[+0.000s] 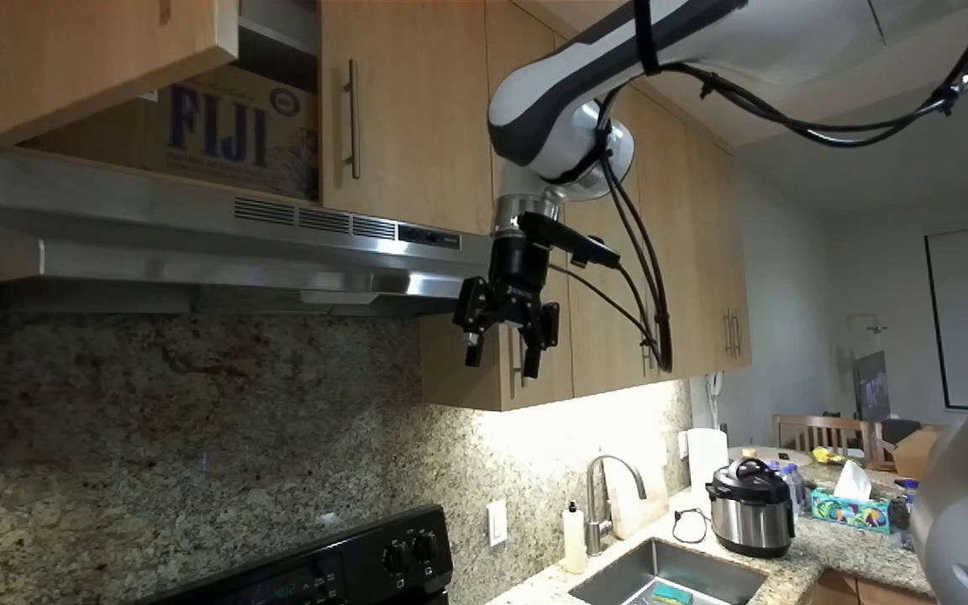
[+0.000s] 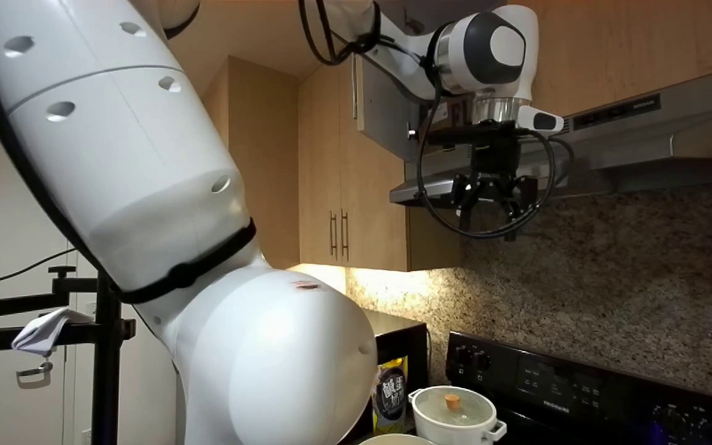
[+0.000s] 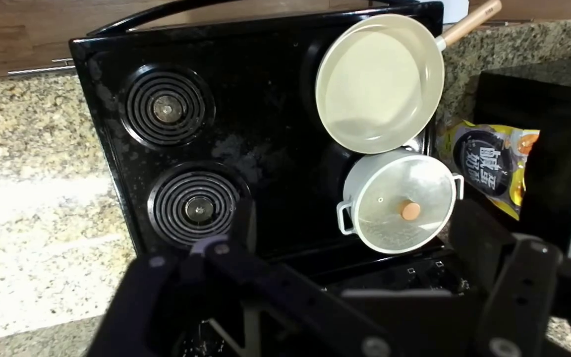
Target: Close the cupboard
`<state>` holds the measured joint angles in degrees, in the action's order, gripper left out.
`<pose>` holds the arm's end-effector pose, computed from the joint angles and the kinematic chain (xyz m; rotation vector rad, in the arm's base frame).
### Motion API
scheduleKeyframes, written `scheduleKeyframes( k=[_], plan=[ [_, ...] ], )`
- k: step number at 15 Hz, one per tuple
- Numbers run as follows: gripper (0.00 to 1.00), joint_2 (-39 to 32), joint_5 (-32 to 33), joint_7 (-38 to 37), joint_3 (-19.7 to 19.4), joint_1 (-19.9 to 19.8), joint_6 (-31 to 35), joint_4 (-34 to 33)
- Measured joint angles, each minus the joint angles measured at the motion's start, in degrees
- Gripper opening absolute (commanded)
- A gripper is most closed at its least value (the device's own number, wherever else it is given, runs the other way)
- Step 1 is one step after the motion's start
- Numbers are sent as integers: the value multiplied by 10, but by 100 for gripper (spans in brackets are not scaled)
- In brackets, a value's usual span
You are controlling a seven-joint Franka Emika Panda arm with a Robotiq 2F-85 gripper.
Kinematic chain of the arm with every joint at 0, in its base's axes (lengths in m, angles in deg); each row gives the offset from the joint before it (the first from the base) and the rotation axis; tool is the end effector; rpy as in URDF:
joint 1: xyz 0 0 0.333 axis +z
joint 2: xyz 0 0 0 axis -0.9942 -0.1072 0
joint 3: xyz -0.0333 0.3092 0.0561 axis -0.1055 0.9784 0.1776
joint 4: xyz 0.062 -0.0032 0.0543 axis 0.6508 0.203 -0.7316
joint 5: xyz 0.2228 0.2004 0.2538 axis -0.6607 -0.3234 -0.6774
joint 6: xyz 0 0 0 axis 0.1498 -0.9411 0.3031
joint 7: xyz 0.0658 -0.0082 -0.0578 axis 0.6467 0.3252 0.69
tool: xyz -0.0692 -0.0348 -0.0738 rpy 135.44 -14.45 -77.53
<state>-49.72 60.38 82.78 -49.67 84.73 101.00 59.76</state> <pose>0.4004 0.0095 0.5759 -2.9284 0.1327 -0.0937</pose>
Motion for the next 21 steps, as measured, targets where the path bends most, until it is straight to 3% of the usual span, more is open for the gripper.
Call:
scheduleKeyframes(
  k=[9,21],
  plan=[
    [100,57,14,-3,18,-1,-3,7],
    [100,180,132,45,14,-6,-48,14]
  ],
)
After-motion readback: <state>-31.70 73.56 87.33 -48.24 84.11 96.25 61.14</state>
